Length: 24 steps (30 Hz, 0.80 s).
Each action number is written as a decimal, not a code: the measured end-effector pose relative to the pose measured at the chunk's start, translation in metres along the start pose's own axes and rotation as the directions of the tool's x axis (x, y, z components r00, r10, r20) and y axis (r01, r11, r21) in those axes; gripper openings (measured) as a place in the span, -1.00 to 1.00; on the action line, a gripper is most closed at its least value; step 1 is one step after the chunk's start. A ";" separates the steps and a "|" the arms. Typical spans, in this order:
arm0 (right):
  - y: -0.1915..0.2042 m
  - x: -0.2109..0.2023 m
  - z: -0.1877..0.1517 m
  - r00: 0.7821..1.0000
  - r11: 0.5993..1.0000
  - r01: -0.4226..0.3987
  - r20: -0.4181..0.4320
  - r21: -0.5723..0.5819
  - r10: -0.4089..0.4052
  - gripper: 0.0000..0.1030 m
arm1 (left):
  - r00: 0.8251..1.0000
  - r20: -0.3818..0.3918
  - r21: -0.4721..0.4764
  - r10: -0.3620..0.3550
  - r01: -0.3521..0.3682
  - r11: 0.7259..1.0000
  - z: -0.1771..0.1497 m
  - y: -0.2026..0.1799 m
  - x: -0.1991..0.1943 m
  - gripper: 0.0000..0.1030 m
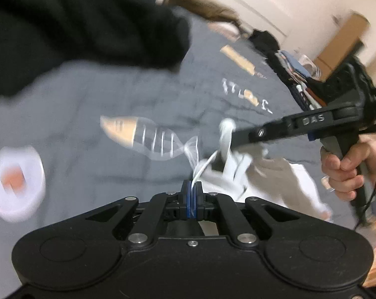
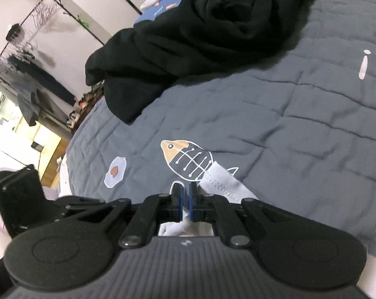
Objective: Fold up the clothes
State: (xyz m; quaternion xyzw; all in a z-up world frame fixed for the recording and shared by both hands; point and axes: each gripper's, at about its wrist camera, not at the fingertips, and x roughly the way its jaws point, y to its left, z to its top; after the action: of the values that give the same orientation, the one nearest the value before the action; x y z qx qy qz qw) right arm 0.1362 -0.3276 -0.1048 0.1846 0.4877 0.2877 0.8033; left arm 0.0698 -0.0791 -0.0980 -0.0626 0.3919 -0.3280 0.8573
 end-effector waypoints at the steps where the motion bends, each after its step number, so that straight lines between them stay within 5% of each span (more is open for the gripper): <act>1: -0.001 -0.002 -0.001 1.000 1.000 -0.007 0.010 0.008 0.007 -0.92 | 0.999 0.034 0.067 0.012 -0.014 0.998 0.002 -0.009 -0.004 -0.95; 4: -0.001 -0.008 -0.003 1.000 1.000 -0.006 0.026 0.009 0.006 -0.92 | 0.995 0.101 0.180 -0.021 0.002 0.984 0.008 -0.025 -0.009 -0.94; 8: 0.001 -0.014 -0.004 1.000 1.000 0.009 0.026 -0.009 -0.009 -0.92 | 0.996 0.081 0.297 -0.024 -0.001 0.955 0.014 -0.044 0.006 -0.94; 14: -0.002 -0.015 -0.010 0.999 1.000 0.022 0.043 0.003 -0.022 -0.91 | 1.000 0.004 0.304 -0.031 0.029 0.952 0.012 -0.050 0.042 -0.93; 18: -0.005 -0.016 -0.012 0.999 1.000 0.007 0.045 -0.002 -0.007 -0.91 | 1.000 0.002 0.301 -0.002 0.001 0.953 0.014 -0.048 0.048 -0.51; 20: -0.007 -0.018 -0.012 0.999 1.000 0.003 0.050 -0.003 -0.003 -0.91 | 1.000 0.004 0.315 -0.021 0.019 0.949 0.014 -0.046 0.047 -0.54; 24: -0.009 -0.023 -0.010 0.998 1.000 -0.004 0.063 -0.003 0.004 -0.91 | 0.998 0.002 0.332 -0.070 0.066 0.941 0.016 -0.045 0.044 -0.92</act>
State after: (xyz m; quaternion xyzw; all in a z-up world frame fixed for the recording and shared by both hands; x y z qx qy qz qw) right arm 0.1217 -0.3491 -0.0991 0.1933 0.4612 0.2839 0.8181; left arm 0.0792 -0.1429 -0.0984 0.0667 0.3230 -0.4181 0.8464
